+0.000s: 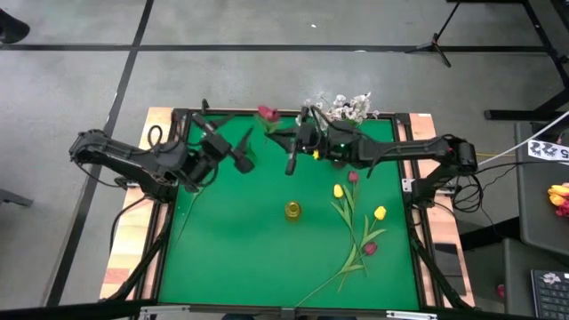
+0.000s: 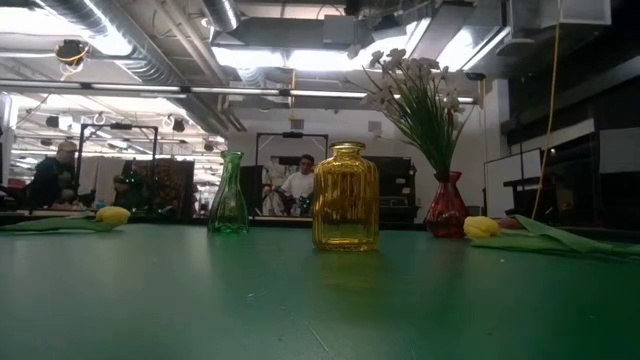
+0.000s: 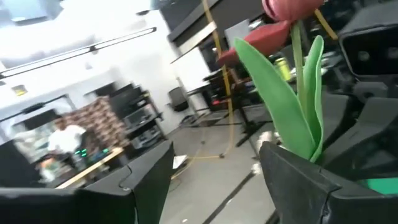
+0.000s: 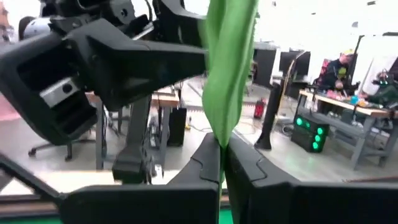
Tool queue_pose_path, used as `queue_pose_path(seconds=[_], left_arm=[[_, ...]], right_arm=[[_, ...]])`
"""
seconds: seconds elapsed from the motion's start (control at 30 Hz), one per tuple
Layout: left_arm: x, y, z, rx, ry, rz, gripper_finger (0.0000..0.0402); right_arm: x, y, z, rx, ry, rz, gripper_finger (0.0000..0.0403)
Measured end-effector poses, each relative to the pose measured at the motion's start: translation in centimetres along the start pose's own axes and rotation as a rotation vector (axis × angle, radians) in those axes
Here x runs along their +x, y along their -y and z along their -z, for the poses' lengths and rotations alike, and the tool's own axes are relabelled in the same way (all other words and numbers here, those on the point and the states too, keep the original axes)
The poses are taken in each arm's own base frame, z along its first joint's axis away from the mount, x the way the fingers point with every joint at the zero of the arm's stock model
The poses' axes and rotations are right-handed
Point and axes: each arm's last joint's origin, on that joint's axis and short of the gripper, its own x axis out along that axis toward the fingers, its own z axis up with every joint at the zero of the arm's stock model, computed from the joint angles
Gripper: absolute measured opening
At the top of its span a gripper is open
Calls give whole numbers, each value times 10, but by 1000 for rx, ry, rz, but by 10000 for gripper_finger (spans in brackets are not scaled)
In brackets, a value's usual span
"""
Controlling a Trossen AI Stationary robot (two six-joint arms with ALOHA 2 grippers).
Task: Sort flowers into vase by color
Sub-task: Put the left red flower into the green vase
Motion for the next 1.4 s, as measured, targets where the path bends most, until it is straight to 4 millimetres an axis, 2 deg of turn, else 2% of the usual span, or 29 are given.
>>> queue_pose_path(seconds=[0.23,0.33,0.53,0.73,1.07,1.4], left_arm=[[-8,-27,-5,-36,-30,-72,236],[-11,-36,-4,-31,-36,-75,236],[-12,-44,1,-11,-68,-81,237],[-15,-53,6,24,-132,-145,237],[-21,-71,15,42,-214,-238,227],[-26,-79,50,-31,-268,-277,214]], right_arm=[[19,15,24,17,71,51,3],[30,22,31,26,47,60,3],[54,22,40,13,-5,43,3],[69,26,56,13,-37,53,3],[71,42,62,11,-26,99,3],[71,45,64,35,-39,85,3]])
